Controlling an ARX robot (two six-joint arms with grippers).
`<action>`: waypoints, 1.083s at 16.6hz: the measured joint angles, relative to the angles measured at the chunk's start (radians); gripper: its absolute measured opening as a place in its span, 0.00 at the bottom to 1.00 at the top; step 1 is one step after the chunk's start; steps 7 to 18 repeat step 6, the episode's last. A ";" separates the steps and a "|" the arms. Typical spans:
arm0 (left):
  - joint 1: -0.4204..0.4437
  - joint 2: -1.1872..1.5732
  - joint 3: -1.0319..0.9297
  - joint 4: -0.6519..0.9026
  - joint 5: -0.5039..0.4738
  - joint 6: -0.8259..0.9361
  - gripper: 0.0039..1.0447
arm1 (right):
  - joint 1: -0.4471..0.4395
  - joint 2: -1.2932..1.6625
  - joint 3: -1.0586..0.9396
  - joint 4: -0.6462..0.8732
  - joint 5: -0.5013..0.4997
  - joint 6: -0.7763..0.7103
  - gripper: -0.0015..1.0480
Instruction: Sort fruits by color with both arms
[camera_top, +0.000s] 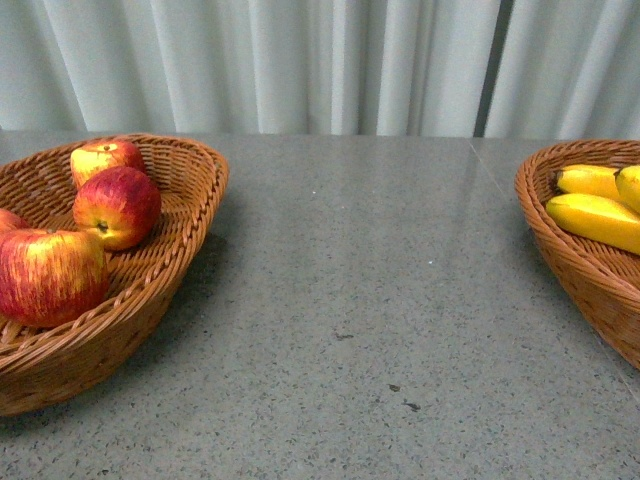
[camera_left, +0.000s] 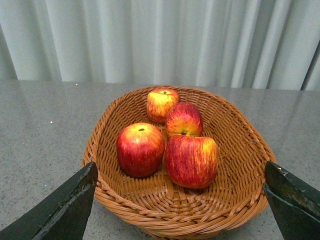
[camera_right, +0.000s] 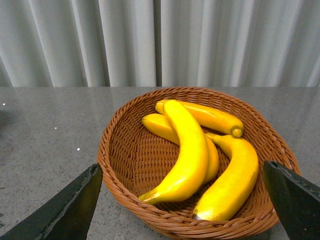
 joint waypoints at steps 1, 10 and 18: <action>0.000 0.000 0.000 0.000 0.000 0.000 0.94 | 0.000 0.000 0.000 0.000 0.000 0.000 0.94; 0.000 0.000 0.000 0.000 0.000 0.000 0.94 | 0.000 0.000 0.000 0.000 0.000 0.000 0.94; 0.000 0.000 0.000 0.000 0.000 0.000 0.94 | 0.000 0.000 0.000 0.000 0.000 0.000 0.94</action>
